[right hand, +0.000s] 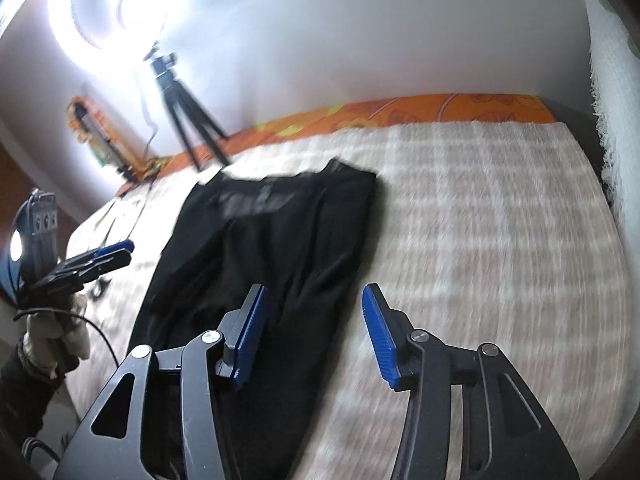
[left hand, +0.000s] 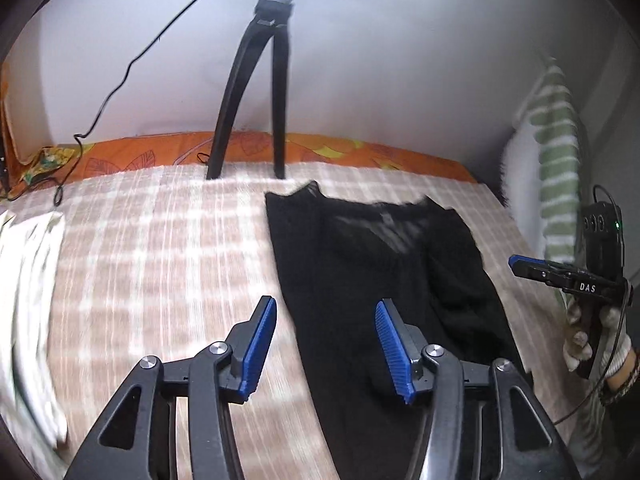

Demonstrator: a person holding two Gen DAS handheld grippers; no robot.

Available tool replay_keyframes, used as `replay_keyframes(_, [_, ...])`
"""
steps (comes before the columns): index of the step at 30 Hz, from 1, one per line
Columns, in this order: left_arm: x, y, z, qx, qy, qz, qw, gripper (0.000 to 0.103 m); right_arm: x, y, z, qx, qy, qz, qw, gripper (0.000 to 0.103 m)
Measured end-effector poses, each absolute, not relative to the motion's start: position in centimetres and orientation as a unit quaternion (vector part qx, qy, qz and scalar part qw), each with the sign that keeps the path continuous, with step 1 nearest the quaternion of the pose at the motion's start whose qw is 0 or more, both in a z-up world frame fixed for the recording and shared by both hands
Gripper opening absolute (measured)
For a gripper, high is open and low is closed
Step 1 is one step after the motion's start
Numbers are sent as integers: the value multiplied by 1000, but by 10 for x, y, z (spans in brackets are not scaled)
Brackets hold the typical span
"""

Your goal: Fold small clothes

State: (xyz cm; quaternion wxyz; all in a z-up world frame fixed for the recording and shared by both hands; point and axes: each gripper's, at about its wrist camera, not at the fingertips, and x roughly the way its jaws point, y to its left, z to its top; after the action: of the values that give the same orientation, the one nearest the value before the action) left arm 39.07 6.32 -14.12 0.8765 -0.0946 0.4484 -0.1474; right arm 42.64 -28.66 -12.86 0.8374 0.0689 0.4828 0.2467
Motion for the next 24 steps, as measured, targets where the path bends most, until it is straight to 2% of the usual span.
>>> replay_keyframes(11, [467,59,-170,-91,468,-127,870,55,491,-282,-167,109,490,233,833,48])
replay_keyframes(18, [488,47,-180,-73,467,-118,873,50,509,-268,-171,117,477,248,835,48])
replay_keyframes(19, [489,45,-180,-69,466,-118,874,45,511,-265,-172,118,477,252,834,48])
replay_keyframes(20, [490,43,-179,-64,466,-118,875,40,512,-263,-172,116,476,256,833,41])
replay_keyframes(21, [492,41,-180,-56,466,-118,875,29,513,-260,-172,112,478,260,832,33])
replay_keyframes(22, [492,39,-180,-49,465,-118,876,21,514,-257,-173,107,481,263,829,18])
replay_keyframes(23, [493,37,-180,-47,465,-123,875,14,514,-256,-174,105,483,264,828,10])
replay_keyframes(24, [493,37,-179,-55,467,-130,873,9,513,-255,-173,107,482,265,828,10])
